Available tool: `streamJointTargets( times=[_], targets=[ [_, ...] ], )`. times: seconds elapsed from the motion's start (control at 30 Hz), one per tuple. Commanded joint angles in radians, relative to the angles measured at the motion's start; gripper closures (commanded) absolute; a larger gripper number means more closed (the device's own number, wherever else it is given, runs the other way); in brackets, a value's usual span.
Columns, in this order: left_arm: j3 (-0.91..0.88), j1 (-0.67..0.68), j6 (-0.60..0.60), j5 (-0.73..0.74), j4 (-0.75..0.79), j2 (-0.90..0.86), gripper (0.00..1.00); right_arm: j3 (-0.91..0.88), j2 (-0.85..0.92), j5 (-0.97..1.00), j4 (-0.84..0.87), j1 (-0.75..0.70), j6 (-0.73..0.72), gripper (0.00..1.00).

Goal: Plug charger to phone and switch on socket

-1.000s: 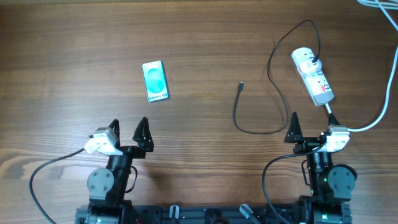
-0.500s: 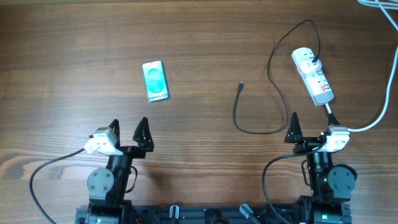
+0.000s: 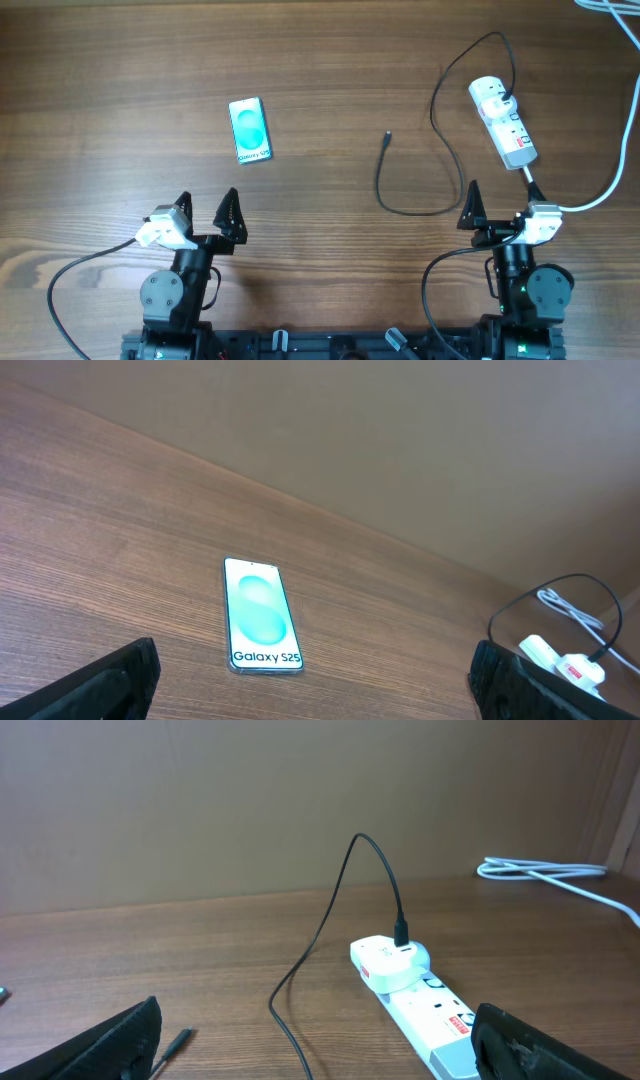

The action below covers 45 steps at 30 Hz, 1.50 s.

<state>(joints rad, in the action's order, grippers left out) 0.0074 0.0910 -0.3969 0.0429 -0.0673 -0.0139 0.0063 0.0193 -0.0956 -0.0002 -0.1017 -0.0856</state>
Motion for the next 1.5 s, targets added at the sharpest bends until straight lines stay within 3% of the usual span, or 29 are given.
streamJointTargets(
  times=[0.0,0.77,0.97,1.07,1.17,1.27,1.47],
  targets=[
    [-0.002,-0.006,0.021,-0.010,-0.009,0.006,0.00,-0.001,-0.002,0.014,0.003,-0.006,-0.011,0.00],
    [-0.002,-0.006,0.024,-0.037,0.009,0.006,0.00,-0.001,-0.002,0.014,0.003,-0.006,-0.011,0.00],
    [0.059,-0.006,-0.003,0.032,-0.026,0.006,0.00,-0.001,-0.002,0.014,0.003,-0.006,-0.011,0.00],
    [0.213,-0.006,-0.015,0.024,-0.145,-0.009,0.00,-0.001,-0.002,0.014,0.003,-0.006,-0.012,0.00],
    [0.422,-0.006,-0.013,0.020,-0.273,-0.136,0.00,-0.001,-0.002,0.014,0.003,-0.006,-0.011,0.00],
    [0.669,-0.006,0.001,0.021,-0.420,-0.360,0.00,-0.001,-0.002,0.014,0.003,-0.006,-0.012,0.00],
    [1.232,-0.006,0.000,0.025,-0.887,-0.959,0.00,-0.001,-0.002,0.014,0.003,-0.006,-0.012,0.00]
  ],
)
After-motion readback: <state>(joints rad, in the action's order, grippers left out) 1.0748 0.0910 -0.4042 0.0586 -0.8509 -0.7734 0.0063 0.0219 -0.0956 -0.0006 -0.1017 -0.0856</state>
